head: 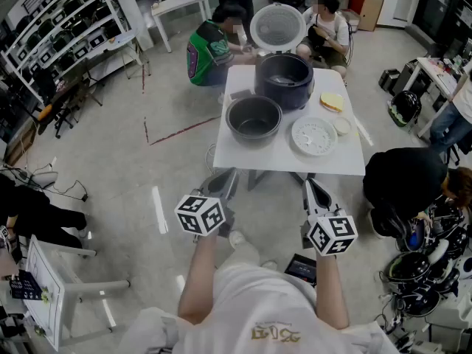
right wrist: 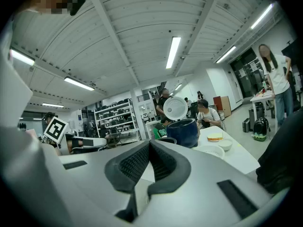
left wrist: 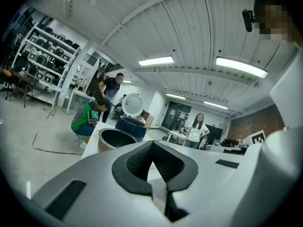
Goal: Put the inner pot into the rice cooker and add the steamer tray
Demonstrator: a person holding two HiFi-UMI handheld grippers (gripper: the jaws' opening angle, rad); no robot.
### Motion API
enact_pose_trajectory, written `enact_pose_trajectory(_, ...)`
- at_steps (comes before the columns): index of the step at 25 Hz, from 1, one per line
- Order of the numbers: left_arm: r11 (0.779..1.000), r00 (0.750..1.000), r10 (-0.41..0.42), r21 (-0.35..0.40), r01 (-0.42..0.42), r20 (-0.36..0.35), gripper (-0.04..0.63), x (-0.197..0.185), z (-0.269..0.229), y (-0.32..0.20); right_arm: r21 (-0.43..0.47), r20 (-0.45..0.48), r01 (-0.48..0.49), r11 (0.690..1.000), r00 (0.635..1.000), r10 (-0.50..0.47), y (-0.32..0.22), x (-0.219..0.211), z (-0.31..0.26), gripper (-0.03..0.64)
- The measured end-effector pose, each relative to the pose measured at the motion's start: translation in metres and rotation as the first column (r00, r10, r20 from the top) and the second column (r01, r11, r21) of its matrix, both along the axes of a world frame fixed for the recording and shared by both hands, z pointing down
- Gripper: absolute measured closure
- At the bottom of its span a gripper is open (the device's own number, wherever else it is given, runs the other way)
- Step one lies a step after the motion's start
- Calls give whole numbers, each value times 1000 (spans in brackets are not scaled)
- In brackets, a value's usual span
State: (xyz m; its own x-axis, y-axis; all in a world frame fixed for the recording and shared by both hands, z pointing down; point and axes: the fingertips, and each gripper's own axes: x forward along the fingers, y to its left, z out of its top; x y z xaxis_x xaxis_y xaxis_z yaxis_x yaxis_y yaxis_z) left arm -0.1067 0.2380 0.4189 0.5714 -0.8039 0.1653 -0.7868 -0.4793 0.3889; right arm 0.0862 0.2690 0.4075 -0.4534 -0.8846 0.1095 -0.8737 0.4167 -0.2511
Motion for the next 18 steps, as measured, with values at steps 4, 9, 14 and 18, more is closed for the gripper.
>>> enact_pose_trajectory(4, 1000, 1000, -3, 6, 3, 6, 577, -7, 0, 0, 6, 8, 3, 1000, 1000, -3, -1, -5, 0, 607)
enact_pose_trajectory(9, 1000, 1000, -26, 12, 26, -3, 578, -15, -3, 2, 9, 18, 0, 1000, 1000, 0, 1, -8, -1, 607)
enact_pose_trajectory(14, 999, 994, -53, -16, 52, -96, 511, -20, -1, 0, -2, 140, 20, 1000, 990, -19, -2, -2, -4, 492)
enact_pose_trajectory(18, 996, 971, -82, -62, 70, -224, 321, -32, 5, -4, -35, 207, 51, 998, 977, -42, -5, -6, 4, 422)
